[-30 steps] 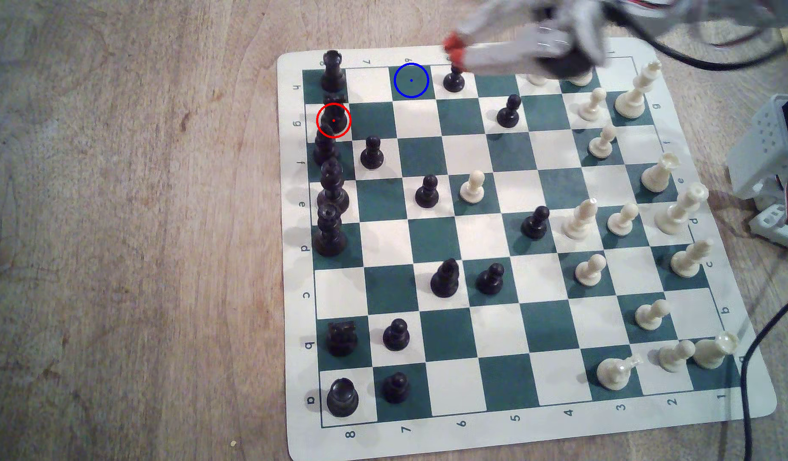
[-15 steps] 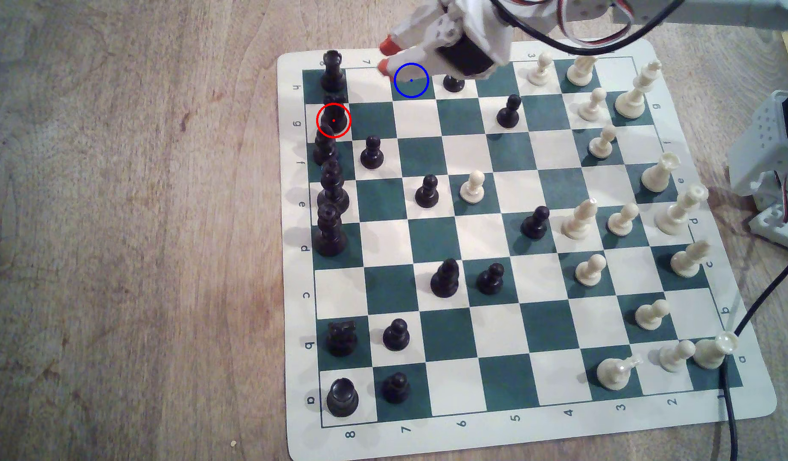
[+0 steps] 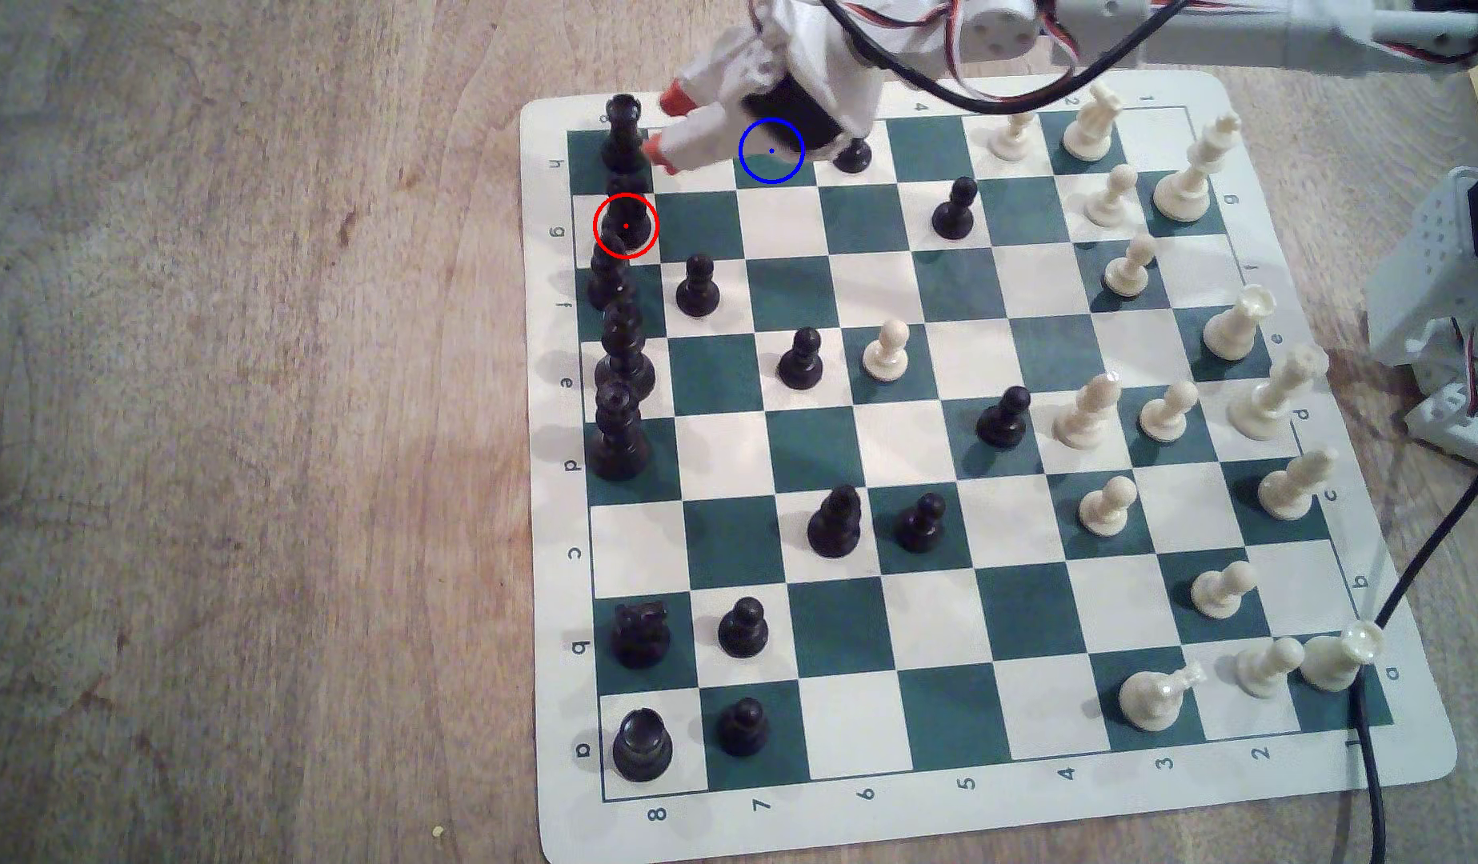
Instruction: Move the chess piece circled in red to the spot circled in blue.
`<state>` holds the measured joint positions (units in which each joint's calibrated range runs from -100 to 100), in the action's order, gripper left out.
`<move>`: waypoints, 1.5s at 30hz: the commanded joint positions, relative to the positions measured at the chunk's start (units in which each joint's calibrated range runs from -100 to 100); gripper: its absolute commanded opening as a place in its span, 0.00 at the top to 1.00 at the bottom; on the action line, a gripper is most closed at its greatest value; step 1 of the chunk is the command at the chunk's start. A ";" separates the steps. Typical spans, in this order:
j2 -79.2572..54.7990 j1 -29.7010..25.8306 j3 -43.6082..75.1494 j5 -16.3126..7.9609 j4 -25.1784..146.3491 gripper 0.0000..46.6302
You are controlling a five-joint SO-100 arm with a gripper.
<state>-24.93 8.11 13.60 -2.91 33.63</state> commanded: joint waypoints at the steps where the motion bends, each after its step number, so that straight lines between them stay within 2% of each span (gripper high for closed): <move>1: 1.16 0.14 7.61 -0.68 -1.03 0.72; 13: -1.90 -0.56 10.70 -1.42 -2.01 0.69; 45: -9.03 -1.35 12.78 -2.10 -4.80 0.71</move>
<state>-35.32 7.30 20.92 -4.81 30.04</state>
